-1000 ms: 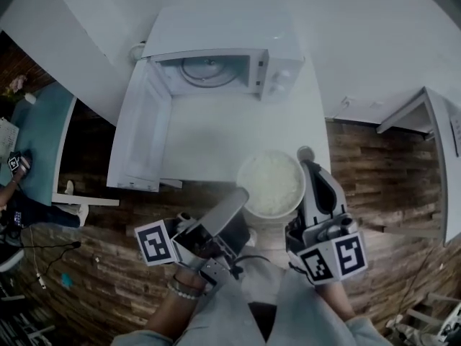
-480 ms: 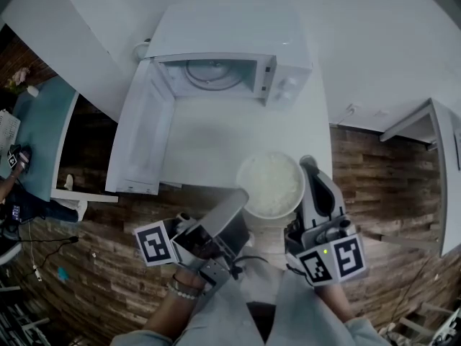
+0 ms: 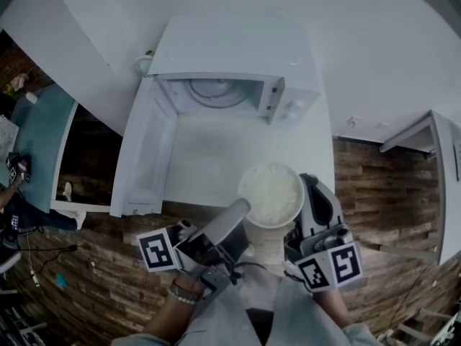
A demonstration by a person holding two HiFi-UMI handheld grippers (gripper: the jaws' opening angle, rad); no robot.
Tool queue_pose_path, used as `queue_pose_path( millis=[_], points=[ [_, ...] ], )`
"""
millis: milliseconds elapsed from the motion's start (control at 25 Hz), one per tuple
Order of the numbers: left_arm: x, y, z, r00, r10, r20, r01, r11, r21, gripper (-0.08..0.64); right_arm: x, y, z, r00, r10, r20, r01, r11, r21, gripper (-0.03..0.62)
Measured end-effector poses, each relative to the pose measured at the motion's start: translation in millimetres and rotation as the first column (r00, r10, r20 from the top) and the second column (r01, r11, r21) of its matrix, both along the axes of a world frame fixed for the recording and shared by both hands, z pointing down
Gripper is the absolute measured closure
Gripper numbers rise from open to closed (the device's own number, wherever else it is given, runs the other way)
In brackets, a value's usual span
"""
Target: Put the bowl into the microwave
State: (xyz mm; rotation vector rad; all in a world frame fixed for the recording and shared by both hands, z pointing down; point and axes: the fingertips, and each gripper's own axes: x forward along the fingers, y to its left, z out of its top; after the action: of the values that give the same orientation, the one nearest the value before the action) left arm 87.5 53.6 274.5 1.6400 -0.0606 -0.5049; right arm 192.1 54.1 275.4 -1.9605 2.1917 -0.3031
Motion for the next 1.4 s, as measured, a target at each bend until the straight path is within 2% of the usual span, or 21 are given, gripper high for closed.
queue_pose_path(
  millis=[560, 800, 1400],
  points=[
    [-11.6, -62.6, -1.8, 1.0, 0.008, -0.004, -0.008, 1.0, 0.005, 0.373, -11.6, -60.8, -2.3, 1.0, 0.015, -0.016, -0.015, 1.0, -0.018, 0.589],
    [-20.7, -88.4, 7.4, 1.0, 0.001, 0.023, -0.001, 1.0, 0.013, 0.373, -21.8, -85.4, 3.9, 0.997, 0.008, -0.083, -0.01, 1.0, -0.027, 0.589],
    [-29.7, -121.1, 34.1, 1.0, -0.022, 0.011, 0.023, 0.998, -0.054, 0.376, -31.0, -130.1, 26.8, 0.999, -0.018, -0.043, 0.015, 0.998, -0.053, 0.589]
  ],
)
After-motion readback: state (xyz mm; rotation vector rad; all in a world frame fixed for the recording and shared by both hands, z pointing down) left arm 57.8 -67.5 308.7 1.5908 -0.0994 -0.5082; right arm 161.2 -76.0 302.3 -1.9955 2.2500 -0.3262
